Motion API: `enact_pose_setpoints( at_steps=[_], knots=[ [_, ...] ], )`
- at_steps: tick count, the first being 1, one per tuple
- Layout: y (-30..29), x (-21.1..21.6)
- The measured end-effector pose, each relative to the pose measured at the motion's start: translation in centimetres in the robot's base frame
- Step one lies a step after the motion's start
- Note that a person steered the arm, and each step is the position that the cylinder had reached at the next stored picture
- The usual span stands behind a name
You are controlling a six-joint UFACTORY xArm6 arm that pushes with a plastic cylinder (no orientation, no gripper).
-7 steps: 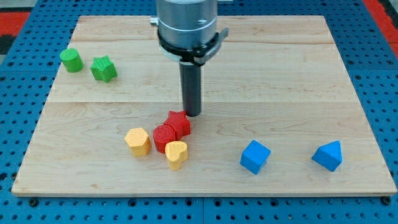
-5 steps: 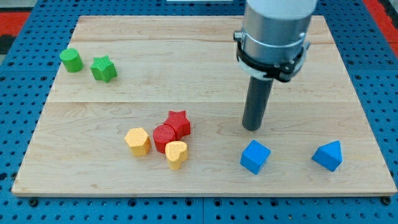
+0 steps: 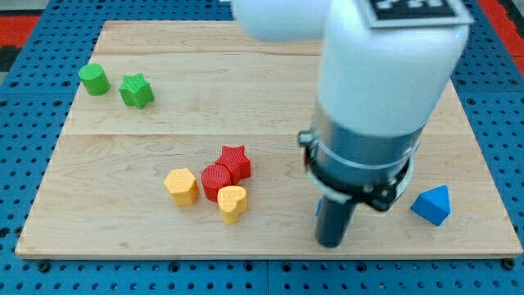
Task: Move the blue cube below the green star
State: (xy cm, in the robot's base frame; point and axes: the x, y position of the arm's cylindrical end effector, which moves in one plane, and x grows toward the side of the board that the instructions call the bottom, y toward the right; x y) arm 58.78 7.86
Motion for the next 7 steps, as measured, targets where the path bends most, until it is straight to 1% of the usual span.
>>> enact_pose_setpoints(
  at_steps=[1, 2, 4, 5, 6, 7],
  knots=[
    [0.6, -5.8],
    [3.7, -7.2],
    [6.1, -14.6],
    [11.6, -14.8],
    [12.5, -18.7],
    [2.8, -19.7]
  ],
)
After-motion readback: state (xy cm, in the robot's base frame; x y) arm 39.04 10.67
